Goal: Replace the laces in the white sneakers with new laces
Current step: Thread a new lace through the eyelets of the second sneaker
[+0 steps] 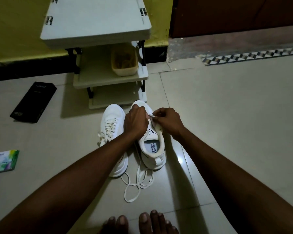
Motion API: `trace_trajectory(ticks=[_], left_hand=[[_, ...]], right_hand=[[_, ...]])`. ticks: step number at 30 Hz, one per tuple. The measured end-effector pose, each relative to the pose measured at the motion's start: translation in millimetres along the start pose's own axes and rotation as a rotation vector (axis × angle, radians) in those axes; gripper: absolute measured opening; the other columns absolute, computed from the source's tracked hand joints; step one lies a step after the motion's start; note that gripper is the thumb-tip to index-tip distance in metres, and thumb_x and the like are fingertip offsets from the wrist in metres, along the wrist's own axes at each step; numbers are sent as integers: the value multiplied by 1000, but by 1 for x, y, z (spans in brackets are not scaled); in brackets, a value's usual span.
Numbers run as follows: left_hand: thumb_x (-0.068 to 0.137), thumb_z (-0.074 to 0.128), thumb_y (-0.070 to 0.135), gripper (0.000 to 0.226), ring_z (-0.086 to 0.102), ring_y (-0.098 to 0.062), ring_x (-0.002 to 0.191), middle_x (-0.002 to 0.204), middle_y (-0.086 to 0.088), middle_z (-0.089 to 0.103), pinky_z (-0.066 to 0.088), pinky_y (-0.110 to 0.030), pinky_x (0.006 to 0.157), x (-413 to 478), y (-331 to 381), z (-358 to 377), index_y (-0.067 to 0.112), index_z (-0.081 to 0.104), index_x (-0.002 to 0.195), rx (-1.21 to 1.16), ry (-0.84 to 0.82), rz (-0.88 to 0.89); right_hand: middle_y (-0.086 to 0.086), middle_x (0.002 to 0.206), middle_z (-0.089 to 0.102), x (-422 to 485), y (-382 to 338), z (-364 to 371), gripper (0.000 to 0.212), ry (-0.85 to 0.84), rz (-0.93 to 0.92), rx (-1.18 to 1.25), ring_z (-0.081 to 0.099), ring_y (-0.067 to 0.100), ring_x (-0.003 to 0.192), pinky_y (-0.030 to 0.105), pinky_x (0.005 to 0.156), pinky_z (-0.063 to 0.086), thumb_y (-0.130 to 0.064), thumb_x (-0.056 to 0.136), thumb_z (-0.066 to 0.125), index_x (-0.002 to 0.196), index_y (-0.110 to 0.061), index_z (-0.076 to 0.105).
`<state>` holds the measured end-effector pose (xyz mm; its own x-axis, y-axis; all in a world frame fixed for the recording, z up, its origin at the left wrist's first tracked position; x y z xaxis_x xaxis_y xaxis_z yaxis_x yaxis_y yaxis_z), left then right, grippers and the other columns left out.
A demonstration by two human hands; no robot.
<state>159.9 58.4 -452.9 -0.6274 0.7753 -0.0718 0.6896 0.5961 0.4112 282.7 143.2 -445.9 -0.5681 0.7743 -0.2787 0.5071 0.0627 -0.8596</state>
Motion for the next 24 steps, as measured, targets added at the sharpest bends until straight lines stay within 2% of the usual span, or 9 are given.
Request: trace_trajectory(ticks=[4,6,8,11,14,16,19,24], left_hand=[[91,59,12,9,57,-28,110,117,-6,60,46,-44,91,2,-2,-1,15,65,97,-185,24,-100],[91,58,12,9,59,-27,109,113,-5,64,48,-42,89,2,-2,-3,17,65,92,-271,65,-165],[91,58,12,9,58,-27,109,114,-6,63,47,-42,90,-1,2,-3,14,66,96,-259,92,-175],[87,61,12,11,58,-27,106,112,-8,64,49,-44,88,-5,1,-4,11,67,96,-216,120,-112],[82,61,9,11,62,-27,101,103,-7,68,52,-41,80,-3,-4,-3,14,70,87,-214,79,-40],[84,62,11,11,62,-28,100,103,-8,68,50,-40,78,-1,-5,-4,13,71,90,-158,45,0],[89,60,18,14,60,-31,104,106,-9,68,43,-38,80,3,-6,-3,13,70,96,-36,-6,98],[93,58,21,16,58,-31,103,100,-9,68,29,-33,74,-1,-7,-6,11,70,96,-57,2,173]], right_hand=[[0,98,75,-1,-1,1,15,2,-2,-11,68,12,93,26,88,53,-16,84,74,99,-17,76],[-2,94,75,-3,0,0,14,16,7,9,68,10,89,23,84,53,-14,83,73,96,-18,76],[-2,90,75,-5,1,1,12,47,11,23,68,9,85,20,77,52,-14,82,73,93,-19,76],[-1,86,75,-6,0,3,13,71,-12,6,68,8,80,20,72,53,-14,79,72,92,-16,77],[-1,84,75,-5,2,4,14,78,-12,4,69,10,77,26,72,57,-15,79,73,92,-16,77],[-2,82,75,-4,3,4,13,80,-12,-1,69,10,75,28,72,58,-16,78,74,91,-17,77],[-3,81,75,-2,5,5,12,89,-10,-2,69,10,71,32,72,61,-17,78,75,89,-18,77],[-2,83,76,-4,3,6,11,96,-26,-4,70,10,74,29,74,59,-20,80,76,91,-17,77]])
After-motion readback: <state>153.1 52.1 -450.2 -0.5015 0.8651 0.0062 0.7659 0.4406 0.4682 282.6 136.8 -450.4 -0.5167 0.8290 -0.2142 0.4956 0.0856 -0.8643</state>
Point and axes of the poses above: each hand's wrist, its own x-axis towards the middle knuckle, its own z-axis out of the palm, y = z × x, the point moved 4 cm from there along x, towards the middle knuckle
